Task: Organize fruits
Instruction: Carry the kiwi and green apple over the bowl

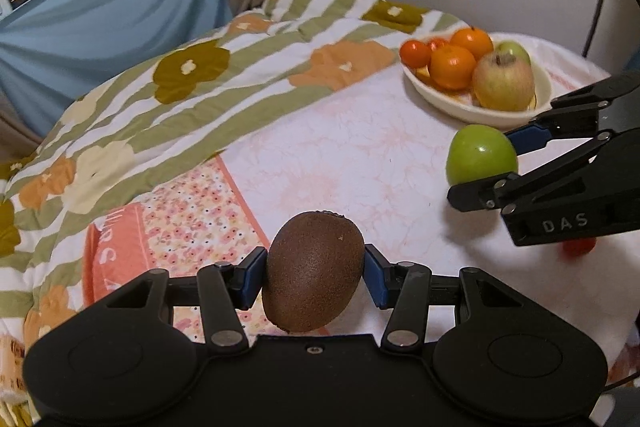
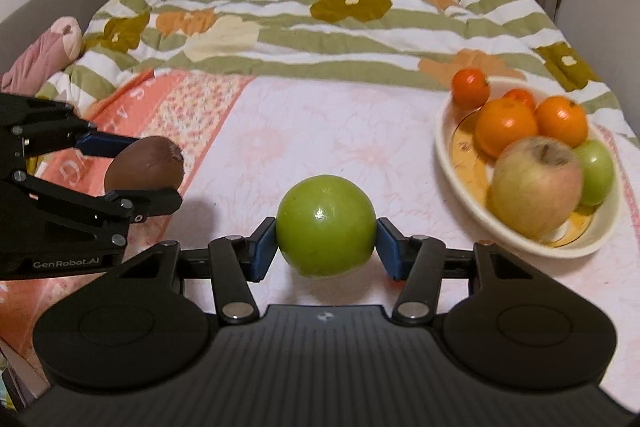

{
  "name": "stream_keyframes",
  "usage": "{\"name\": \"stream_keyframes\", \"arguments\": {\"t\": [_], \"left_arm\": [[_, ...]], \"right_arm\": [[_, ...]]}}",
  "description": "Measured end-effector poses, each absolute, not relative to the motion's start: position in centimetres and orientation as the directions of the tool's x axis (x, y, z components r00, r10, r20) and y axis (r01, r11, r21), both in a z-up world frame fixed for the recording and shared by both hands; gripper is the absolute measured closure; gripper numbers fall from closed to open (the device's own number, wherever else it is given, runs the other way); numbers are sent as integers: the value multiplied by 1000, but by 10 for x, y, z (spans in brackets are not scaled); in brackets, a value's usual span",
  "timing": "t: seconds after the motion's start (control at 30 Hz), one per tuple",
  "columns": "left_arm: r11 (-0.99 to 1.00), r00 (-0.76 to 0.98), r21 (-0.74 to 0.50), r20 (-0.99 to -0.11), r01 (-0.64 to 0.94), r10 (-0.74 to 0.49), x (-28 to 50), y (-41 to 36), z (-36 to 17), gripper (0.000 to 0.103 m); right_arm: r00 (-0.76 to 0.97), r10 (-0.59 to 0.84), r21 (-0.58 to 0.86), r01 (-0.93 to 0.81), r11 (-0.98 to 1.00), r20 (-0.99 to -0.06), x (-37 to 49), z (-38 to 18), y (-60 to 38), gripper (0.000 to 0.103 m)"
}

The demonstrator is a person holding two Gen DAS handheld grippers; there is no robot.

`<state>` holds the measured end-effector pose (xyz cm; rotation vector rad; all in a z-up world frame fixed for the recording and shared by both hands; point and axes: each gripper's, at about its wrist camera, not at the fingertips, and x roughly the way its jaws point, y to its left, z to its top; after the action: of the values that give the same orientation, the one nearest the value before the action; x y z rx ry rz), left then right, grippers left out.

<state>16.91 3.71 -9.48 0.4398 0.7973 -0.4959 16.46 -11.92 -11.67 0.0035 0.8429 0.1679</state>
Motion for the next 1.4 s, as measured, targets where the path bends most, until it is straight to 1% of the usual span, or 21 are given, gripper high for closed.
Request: {"name": "stream_keyframes", "arguments": {"t": [0.27, 0.5, 0.63, 0.97, 1.4], "left_arm": [[821, 633, 180, -730, 542, -258, 162, 14, -61, 48], [824, 655, 170, -701, 540, -284, 167, -27, -38, 48], [823, 656, 164, -695, 543, -295, 172, -54, -33, 48], [848, 647, 127, -706, 515, -288, 197, -118, -43, 48], [906, 625, 76, -747, 416, -224, 238, -164, -75, 48]], "right_arm": [[690, 145, 68, -137, 988, -709, 151, -78, -152, 35], [719, 131, 62, -121, 991, -682, 150, -50, -193, 35], [734, 123, 58, -114, 992, -668, 154, -40, -222, 35], [741, 121, 55, -114, 992, -660, 172, -33, -290, 35], [704, 193, 79, -192, 978, -684, 207, -53, -338, 35]]}}
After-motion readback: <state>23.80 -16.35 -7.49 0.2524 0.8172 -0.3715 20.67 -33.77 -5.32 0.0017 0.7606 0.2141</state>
